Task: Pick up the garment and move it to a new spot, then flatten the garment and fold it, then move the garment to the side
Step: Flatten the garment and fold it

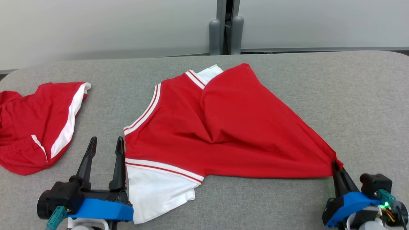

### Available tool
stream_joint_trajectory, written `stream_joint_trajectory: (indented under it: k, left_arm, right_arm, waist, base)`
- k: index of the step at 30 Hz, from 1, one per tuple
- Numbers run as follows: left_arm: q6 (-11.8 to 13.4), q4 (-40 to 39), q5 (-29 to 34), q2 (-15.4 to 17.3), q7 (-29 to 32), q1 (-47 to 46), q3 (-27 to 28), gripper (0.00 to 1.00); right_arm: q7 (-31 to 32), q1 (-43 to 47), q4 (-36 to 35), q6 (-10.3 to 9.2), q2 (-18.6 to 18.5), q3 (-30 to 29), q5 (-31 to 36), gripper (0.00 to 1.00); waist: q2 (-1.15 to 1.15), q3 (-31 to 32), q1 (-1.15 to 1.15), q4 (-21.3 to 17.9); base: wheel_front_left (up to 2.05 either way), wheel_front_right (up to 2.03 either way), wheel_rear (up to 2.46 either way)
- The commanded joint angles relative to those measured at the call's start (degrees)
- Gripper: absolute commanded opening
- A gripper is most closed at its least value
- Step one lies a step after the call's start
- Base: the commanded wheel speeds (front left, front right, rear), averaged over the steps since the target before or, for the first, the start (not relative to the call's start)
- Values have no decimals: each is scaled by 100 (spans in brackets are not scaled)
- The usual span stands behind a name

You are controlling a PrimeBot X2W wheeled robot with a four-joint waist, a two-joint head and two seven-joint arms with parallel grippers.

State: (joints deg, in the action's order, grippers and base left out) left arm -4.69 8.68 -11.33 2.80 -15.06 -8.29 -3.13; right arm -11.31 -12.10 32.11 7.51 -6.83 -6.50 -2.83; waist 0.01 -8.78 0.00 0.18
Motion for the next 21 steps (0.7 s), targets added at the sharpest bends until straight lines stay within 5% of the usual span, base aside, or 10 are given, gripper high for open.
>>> stream_joint_trajectory:
  k: [1,2,3,12,21]
  left_arm:
    - [-22,18,34,20,-17,84,41,100]
    - [-29,26,33,20,-17,109,40,100]
    - [-37,34,33,20,-17,134,44,100]
    - [-63,57,89,20,-17,271,119,100]
    - [-97,50,173,20,-17,404,182,100]
  right_arm:
    - [85,229,-176,-4,49,-74,-82,0]
    - [121,345,-281,-4,72,-93,-84,38]
    - [130,425,-387,-4,95,-131,-89,99]
    - [-34,617,-1252,-3,221,-335,187,100]
    - [-392,675,-2131,-4,248,263,194,100]
  waist:
    - [-1,72,0,-63]
    - [-1,90,0,-71]
    - [-1,113,0,-81]
    - [-1,288,0,-160]
    - [-1,496,0,-132]
  base:
    - [0,0,0]
    - [0,0,0]
    - [0,0,0]
    - [0,0,0]
    - [0,0,0]
